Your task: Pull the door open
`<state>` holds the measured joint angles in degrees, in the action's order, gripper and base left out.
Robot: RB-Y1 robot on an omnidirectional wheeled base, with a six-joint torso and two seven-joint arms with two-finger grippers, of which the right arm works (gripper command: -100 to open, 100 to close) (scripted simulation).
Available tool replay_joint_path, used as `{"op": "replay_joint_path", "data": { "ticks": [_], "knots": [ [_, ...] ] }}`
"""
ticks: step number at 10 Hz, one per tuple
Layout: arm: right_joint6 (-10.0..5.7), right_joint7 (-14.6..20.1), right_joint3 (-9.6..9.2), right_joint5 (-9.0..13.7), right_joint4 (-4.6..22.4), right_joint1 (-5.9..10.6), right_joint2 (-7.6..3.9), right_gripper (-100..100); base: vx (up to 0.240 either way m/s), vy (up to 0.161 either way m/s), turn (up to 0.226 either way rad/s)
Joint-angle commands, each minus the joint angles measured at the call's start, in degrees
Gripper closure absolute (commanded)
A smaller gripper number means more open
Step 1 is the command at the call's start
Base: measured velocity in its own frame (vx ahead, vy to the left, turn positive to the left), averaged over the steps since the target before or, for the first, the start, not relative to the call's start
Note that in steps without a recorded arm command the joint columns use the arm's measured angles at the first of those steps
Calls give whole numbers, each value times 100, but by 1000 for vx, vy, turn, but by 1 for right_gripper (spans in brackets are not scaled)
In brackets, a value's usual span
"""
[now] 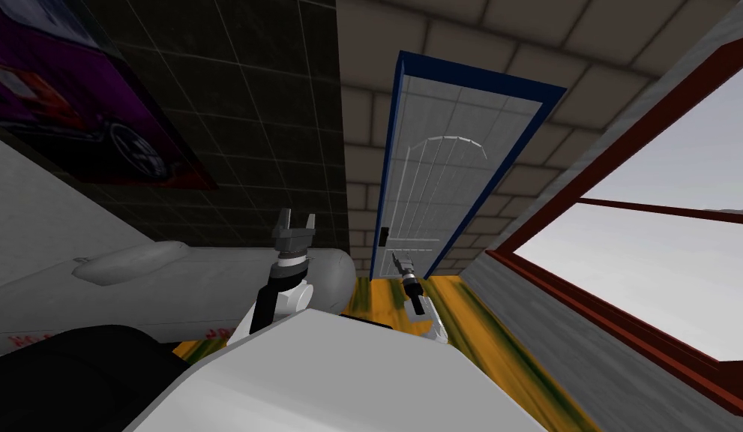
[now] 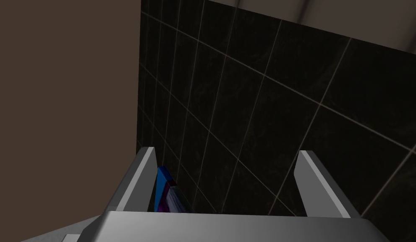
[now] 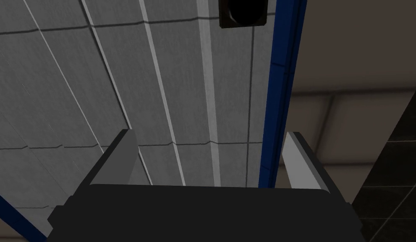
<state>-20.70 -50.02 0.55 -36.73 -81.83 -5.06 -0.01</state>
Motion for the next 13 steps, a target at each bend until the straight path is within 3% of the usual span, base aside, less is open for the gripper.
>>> {"op": "replay_joint_path", "data": {
  "ticks": [1,5,6,7,10,13],
  "knots": [
    [43,-161,10,-113,210,115,77,-100,152,26,10],
    [107,-413,15,-299,511,259,247,-100,140,55,9],
    [93,-353,18,-262,465,245,209,-100,75,34,1],
    [96,-433,181,-224,539,306,104,-100,-27,-69,167],
    [92,-540,485,-150,658,419,-30,-100,-62,-111,190],
    [89,-607,684,-104,736,498,-84,-100,-33,-27,110]
  ]
}}
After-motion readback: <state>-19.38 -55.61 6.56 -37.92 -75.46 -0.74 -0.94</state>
